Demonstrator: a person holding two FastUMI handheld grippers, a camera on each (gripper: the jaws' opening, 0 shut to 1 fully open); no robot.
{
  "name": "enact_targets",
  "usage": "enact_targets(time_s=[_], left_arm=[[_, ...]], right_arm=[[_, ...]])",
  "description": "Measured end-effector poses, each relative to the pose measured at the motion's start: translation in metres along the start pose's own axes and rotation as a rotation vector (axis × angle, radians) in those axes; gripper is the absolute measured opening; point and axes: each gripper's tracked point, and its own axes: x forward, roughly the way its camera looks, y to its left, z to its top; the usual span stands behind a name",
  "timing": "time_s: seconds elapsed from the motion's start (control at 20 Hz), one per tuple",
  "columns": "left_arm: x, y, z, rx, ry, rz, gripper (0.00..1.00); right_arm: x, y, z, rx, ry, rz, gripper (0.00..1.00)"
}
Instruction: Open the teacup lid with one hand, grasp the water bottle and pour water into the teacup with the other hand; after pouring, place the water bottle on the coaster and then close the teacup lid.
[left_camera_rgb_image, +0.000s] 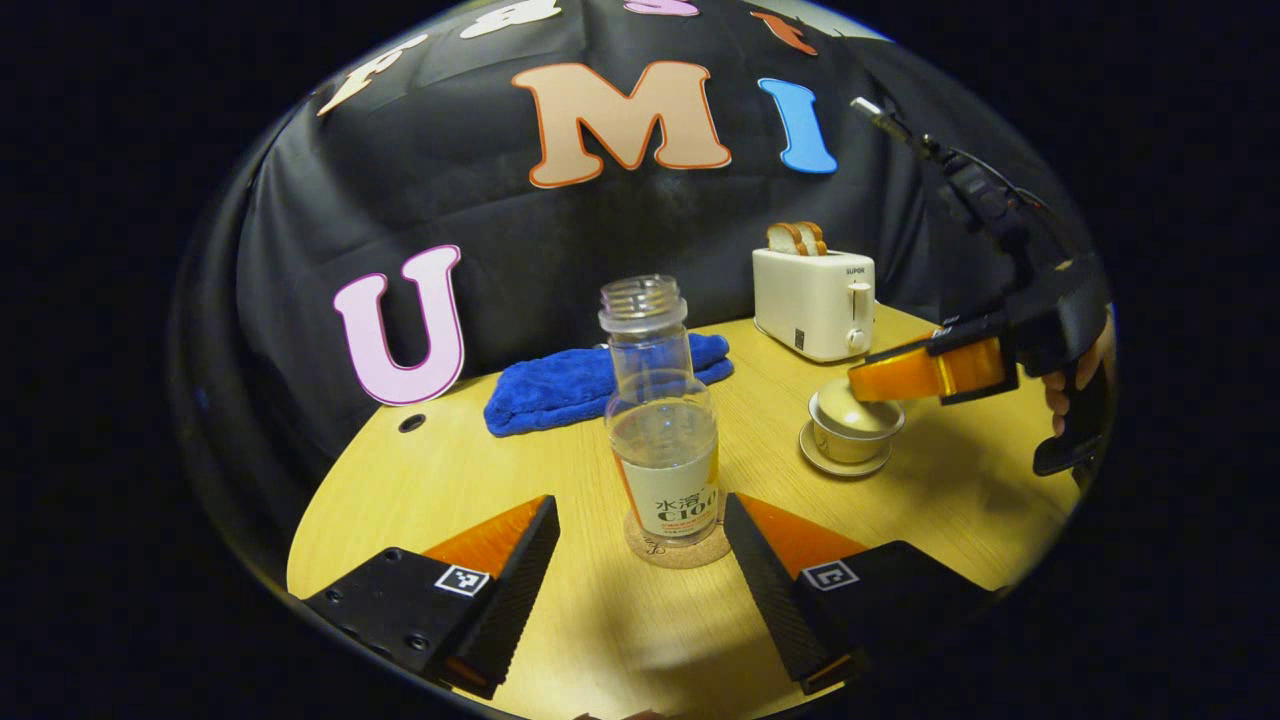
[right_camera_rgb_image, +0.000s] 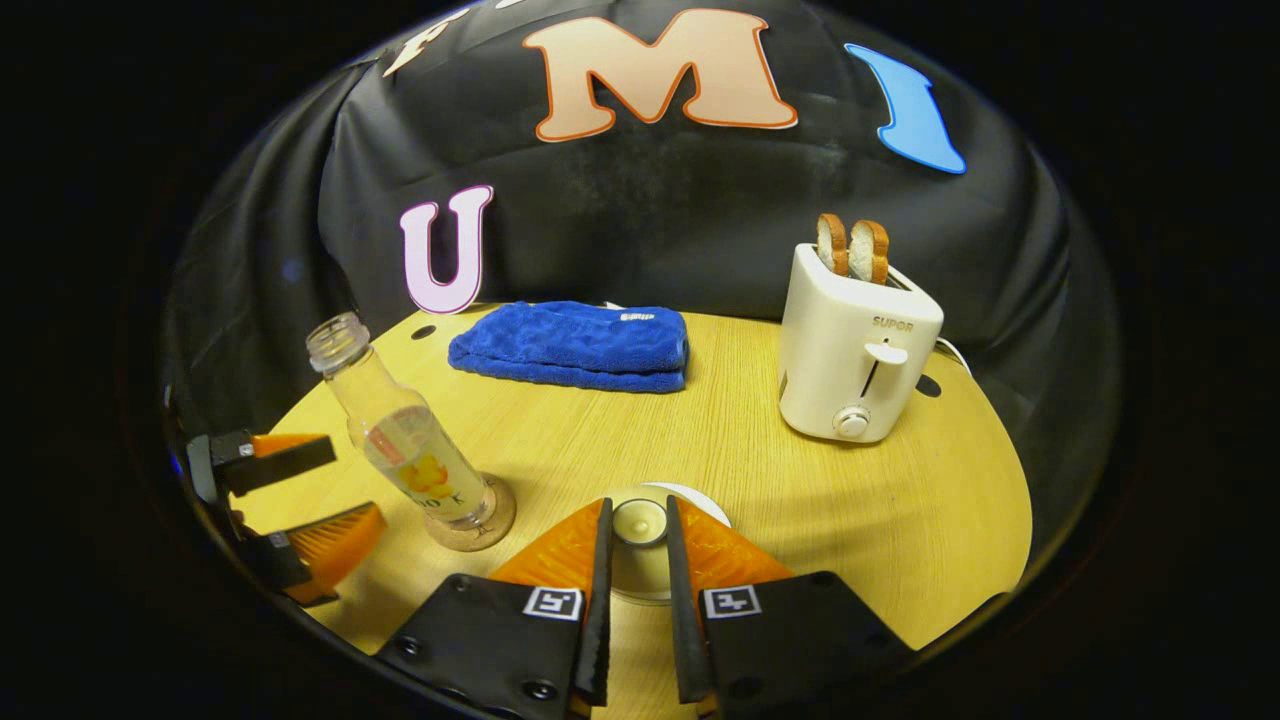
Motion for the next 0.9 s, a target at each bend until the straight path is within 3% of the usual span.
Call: enact_targets(time_s=[0.45,0.6,0.75,0.9], left_arm=[[-0.037,0.018,0.026,-0.027,-0.042,0.051,0.96],[-0.045,0.023,0.044,-0.074,-0.072,0.059,0.96],[-0.046,0.028,0.065,-0.089,-0.107,0.066,0.96],[-0.048,0.032,0.097,-0.072,-0.162,0.082,0.96]], right_arm=[[0.012,-0.006,-0.007,-0.025,-0.003,-0.023,0.29],[0.004,-0.004,0.001,0.000,-0.027,-0.004,0.41],[-0.020,0.001,0.025,0.003,-0.111,0.019,0.67],[-0.059,-0.007,0.051,-0.037,-0.217,-0.025,0.95]])
